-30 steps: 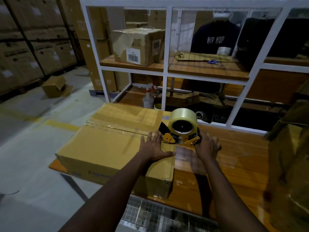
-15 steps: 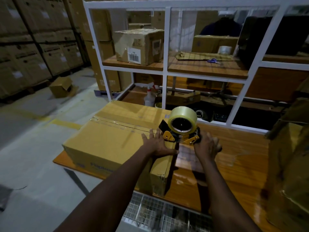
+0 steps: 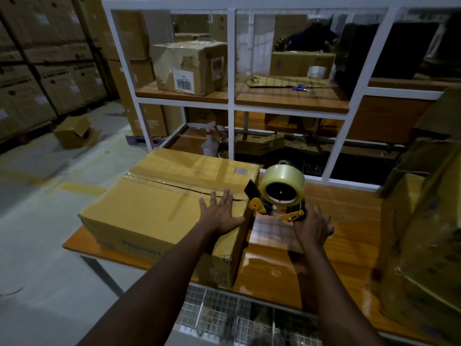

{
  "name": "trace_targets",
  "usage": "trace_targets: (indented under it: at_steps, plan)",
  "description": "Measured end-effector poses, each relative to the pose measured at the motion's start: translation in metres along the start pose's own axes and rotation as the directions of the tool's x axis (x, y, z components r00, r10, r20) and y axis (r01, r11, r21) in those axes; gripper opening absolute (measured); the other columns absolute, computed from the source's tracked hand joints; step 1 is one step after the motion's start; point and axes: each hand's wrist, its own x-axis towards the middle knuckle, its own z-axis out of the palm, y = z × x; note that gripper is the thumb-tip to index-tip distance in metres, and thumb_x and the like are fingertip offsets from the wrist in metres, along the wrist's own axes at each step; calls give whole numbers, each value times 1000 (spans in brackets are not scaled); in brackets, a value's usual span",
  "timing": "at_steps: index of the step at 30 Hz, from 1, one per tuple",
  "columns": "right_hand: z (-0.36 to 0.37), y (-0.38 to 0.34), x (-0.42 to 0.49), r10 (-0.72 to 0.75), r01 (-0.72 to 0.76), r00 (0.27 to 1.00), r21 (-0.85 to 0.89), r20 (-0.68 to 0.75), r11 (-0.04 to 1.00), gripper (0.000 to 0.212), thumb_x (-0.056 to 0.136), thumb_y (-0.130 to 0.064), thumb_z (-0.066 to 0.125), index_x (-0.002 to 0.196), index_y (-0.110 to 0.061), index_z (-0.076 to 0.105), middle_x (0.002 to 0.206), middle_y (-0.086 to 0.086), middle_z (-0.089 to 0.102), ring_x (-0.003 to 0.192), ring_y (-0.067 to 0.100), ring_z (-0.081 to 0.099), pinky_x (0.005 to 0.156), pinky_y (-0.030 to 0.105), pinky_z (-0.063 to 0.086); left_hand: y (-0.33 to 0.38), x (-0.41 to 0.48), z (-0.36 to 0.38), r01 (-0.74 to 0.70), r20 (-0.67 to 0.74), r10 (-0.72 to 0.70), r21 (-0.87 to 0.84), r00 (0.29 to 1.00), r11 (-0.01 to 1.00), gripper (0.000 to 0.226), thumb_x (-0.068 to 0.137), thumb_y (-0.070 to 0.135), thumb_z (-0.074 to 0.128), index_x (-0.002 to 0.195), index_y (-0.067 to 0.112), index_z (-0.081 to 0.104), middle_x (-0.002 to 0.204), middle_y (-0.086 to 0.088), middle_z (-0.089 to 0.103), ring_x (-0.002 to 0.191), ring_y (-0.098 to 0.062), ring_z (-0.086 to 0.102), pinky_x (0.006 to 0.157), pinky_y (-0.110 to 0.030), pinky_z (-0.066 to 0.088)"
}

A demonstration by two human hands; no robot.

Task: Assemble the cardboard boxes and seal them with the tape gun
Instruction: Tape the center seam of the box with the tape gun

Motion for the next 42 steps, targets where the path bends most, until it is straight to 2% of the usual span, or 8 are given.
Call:
trace_targets:
  at_steps: [5, 10, 14, 17, 21, 27, 38, 42]
  plan:
    - [12, 21, -8, 15, -15, 999, 4, 28, 1000, 34, 84, -14, 66, 117, -20, 58, 117, 8, 60, 113, 37, 48, 99, 49, 29, -1, 1, 0, 5, 9, -5, 15, 1000, 1000, 104, 83, 85, 24, 158, 19, -4, 165, -2, -15, 150, -36, -14, 114, -68, -4]
    - [21, 24, -17, 29, -31, 999, 52, 41, 998, 46, 80, -3, 66, 124, -15, 57, 124, 10, 58, 112, 37, 46, 96, 48, 33, -2, 1, 0, 8, 2, -8, 24, 1000, 1000, 102, 84, 83, 24, 158, 19, -5, 165, -3, -14, 150, -36, -13, 114, -67, -3]
    - [22, 33, -23, 74, -76, 996, 30, 56, 997, 40, 85, -9, 64, 123, -15, 56, 122, 12, 57, 113, 38, 46, 96, 49, 34, -2, 2, -1, 2, 0, -2, 32, 1000, 999, 101, 85, 81, 27, 158, 20, -5, 165, -4, -13, 150, -38, -12, 112, -68, -3]
    - [23, 26, -27, 46, -39, 993, -64, 111, 997, 43, 81, -8, 67, 121, -19, 54, 118, 9, 56, 108, 36, 46, 88, 47, 37, 3, 1, -3, -64, -10, 65, 56, 998, 996, 95, 88, 76, 28, 157, 23, -7, 164, -3, -17, 149, -40, -15, 109, -71, -6]
    - [26, 11, -30, 35, -17, 985, -106, 171, 994, 51, 80, -11, 71, 127, -16, 53, 121, 10, 56, 110, 37, 48, 88, 46, 39, 7, 5, 1, -199, -26, 206, 165, 978, 966, 83, 97, 65, 24, 157, 17, -9, 164, -3, -15, 151, -30, -11, 115, -62, -7]
    - [34, 2, -39, 2, 1, 997, -44, 78, 999, 30, 84, -17, 69, 111, -10, 58, 109, 11, 63, 96, 34, 56, 82, 42, 41, 7, 11, 2, -241, 7, 245, 192, 970, 951, 87, 96, 61, 31, 157, 12, -9, 164, -8, -13, 152, -30, -7, 117, -60, -1]
    - [26, -14, -58, 175, -152, 955, -112, 239, 982, 43, 92, -17, 58, 132, -9, 45, 131, 11, 55, 114, 37, 54, 94, 46, 43, 10, 12, 2, -217, 17, 219, 211, 976, 953, 87, 96, 65, 26, 157, 9, 1, 164, -7, -14, 152, -30, -7, 117, -62, 2]
    - [26, -16, -61, 250, -234, 916, -88, 315, 968, 34, 89, -23, 64, 120, -13, 51, 117, 9, 62, 103, 35, 61, 80, 39, 50, 13, 8, -1, -199, 25, 198, 205, 980, 958, 88, 96, 65, 25, 157, 10, -6, 164, -7, -15, 152, -29, -8, 118, -61, 1]
